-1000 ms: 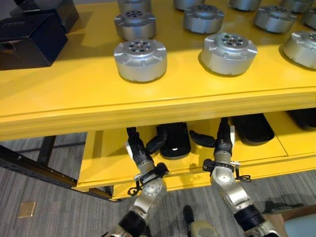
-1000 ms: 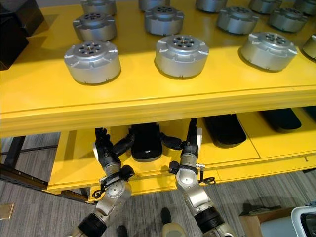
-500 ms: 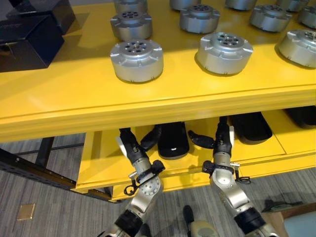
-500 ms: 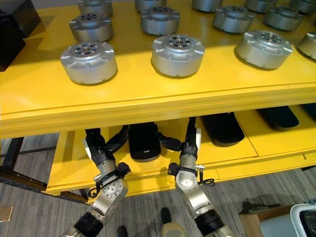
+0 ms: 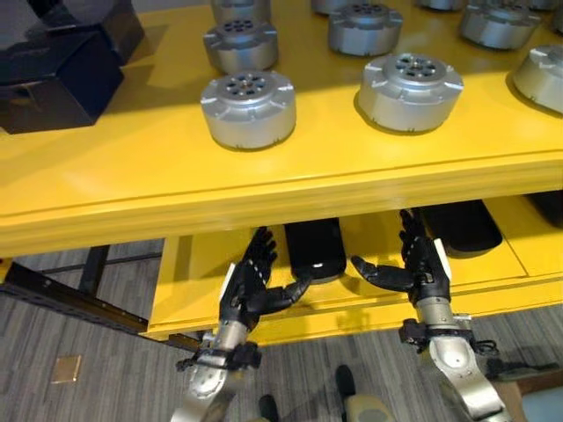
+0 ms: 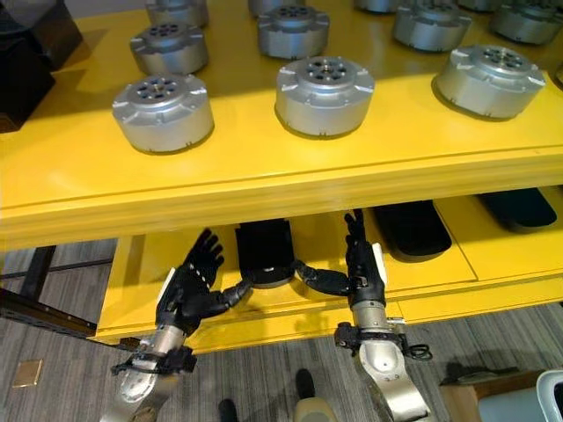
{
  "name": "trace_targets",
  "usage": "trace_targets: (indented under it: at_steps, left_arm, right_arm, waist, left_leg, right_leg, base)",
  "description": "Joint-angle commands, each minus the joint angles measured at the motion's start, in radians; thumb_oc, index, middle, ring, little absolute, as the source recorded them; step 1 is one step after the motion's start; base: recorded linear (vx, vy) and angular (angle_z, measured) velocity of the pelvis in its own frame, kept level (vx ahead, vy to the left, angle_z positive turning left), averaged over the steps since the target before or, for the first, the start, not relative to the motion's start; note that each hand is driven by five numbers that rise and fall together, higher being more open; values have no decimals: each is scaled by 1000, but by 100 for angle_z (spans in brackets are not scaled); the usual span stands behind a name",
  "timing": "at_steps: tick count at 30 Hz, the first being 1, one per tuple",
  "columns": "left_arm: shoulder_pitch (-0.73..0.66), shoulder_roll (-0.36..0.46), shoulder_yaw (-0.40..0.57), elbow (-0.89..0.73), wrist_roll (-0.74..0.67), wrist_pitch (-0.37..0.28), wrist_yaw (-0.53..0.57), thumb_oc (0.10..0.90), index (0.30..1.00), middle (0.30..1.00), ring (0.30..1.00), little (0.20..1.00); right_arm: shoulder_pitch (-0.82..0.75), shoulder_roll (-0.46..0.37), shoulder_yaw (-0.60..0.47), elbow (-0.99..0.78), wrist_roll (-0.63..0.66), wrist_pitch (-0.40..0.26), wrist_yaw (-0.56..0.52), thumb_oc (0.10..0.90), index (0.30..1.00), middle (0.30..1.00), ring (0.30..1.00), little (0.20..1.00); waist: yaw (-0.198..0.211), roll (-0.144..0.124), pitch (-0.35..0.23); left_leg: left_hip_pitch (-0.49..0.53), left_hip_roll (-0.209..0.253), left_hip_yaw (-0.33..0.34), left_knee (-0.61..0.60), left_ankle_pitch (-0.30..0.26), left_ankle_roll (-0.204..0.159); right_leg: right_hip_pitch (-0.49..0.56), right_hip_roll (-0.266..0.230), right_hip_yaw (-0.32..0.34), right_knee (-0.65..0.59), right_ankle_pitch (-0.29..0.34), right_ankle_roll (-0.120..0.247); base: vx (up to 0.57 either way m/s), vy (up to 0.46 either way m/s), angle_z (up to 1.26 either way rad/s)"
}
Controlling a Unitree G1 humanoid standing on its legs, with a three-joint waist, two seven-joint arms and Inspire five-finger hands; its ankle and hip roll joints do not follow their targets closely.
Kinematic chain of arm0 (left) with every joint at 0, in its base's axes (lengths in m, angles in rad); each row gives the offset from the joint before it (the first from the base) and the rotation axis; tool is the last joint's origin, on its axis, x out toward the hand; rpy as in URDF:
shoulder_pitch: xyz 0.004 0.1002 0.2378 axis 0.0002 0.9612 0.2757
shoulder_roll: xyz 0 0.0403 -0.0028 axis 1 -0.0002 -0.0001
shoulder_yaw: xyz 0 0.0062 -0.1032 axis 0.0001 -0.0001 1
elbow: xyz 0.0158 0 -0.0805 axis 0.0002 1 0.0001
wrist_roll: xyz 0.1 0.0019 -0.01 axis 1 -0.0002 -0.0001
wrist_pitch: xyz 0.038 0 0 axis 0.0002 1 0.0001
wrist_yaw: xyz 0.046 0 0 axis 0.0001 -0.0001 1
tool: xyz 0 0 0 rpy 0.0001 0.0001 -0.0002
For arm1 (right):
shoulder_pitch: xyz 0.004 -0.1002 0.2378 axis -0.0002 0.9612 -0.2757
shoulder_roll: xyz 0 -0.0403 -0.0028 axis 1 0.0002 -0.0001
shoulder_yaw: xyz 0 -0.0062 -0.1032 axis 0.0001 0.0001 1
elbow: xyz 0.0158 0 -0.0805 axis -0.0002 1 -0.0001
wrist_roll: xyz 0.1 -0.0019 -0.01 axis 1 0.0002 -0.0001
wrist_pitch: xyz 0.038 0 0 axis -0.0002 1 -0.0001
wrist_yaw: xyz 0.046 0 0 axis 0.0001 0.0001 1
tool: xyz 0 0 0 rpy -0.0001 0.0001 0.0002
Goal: Move parts from the plastic box to the shelf.
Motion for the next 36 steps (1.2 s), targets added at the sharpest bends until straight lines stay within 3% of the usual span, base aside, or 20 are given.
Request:
trace_targets:
  at_steps: [1,2,5,13,15,23,26,29,32,34,36]
  left_arm:
    - [-110,28,55,-67,-59,-60,-204,900,1000,1000,1000,1000]
    - [-92,52,79,-71,-92,-33,-273,900,1000,1000,1000,1000]
    - [-71,86,106,-88,-81,-20,-328,900,1000,1000,1000,1000]
    - [-44,118,162,-110,-99,13,-423,900,1000,1000,1000,1000]
    - [-37,123,164,-119,-98,53,-486,900,1000,1000,1000,1000]
    - [-38,186,130,-149,-156,208,-694,900,1000,1000,1000,1000]
    - [-44,213,116,-154,-181,212,-769,900,1000,1000,1000,1000]
    - [-54,218,113,-164,-194,170,-768,900,1000,1000,1000,1000]
    - [-61,204,109,-157,-178,144,-764,900,1000,1000,1000,1000]
    - [-83,196,89,-144,-182,139,-797,900,1000,1000,1000,1000]
    - [-89,192,81,-124,-184,129,-813,900,1000,1000,1000,1000]
  right_arm:
    - [-83,-18,-29,-57,64,-87,150,900,1000,1000,1000,1000]
    - [-78,-49,-44,-47,88,-89,196,900,1000,1000,1000,1000]
    - [-76,-91,-66,-42,97,-75,208,900,1000,1000,1000,1000]
    - [-54,-112,-102,-42,98,-61,212,900,1000,1000,1000,1000]
    - [-40,-109,-110,-45,70,-54,214,900,1000,1000,1000,1000]
    - [-12,-151,-141,-37,100,-20,250,900,1000,1000,1000,1000]
    - [6,-160,-151,-36,131,-12,262,900,1000,1000,1000,1000]
    - [-2,-156,-144,-16,133,-21,302,900,1000,1000,1000,1000]
    - [-48,-133,-96,7,119,-52,317,900,1000,1000,1000,1000]
    - [-61,-116,-82,27,112,-91,285,900,1000,1000,1000,1000]
    - [-62,-111,-87,36,105,-111,278,900,1000,1000,1000,1000]
  waist:
    - [14,-44,-63]
    - [20,-44,-68]
    - [30,-45,-78]
    - [41,-49,-95]
    - [40,-51,-99]
    - [13,-51,-93]
    - [-6,-55,-83]
    - [-4,-60,-68]
    - [21,-62,-43]
    - [29,-61,-36]
    - [30,-60,-37]
  left_leg:
    - [-17,13,-6,54,-90,18]
    - [-18,12,-10,49,-86,18]
    - [-21,8,-15,45,-82,19]
    - [-19,-7,-15,38,-81,25]
    - [-18,-16,-9,36,-85,32]
    - [-21,-43,33,41,-97,54]
    - [-25,-47,77,46,-100,61]
    - [-24,-38,147,52,-100,59]
    - [-18,-9,251,72,-118,64]
    - [-57,-1,266,103,-118,96]
    - [-74,-2,273,123,-125,106]
  right_leg:
    - [25,-59,-23,62,-127,42]
    - [26,-60,-28,58,-124,43]
    - [28,-62,-35,51,-119,46]
    - [33,-75,-43,37,-103,61]
    - [32,-85,-41,35,-96,71]
    - [5,-117,-12,42,-66,110]
    - [-26,-141,-7,49,-41,136]
    - [-63,-150,-88,91,-40,145]
    - [-101,-178,-246,221,-69,150]
    - [-106,-200,-251,359,-90,122]
    - [-115,-209,-241,427,-104,109]
  base:
    - [-11,48,3]
    - [-11,47,2]
    - [-7,67,3]
    - [-2,104,4]
    - [-10,157,7]
    - [-7,175,3]
    - [-9,176,-9]
    - [-64,121,-28]
    - [-133,42,-119]
    - [-176,-7,-171]
    - [-116,-23,-16]
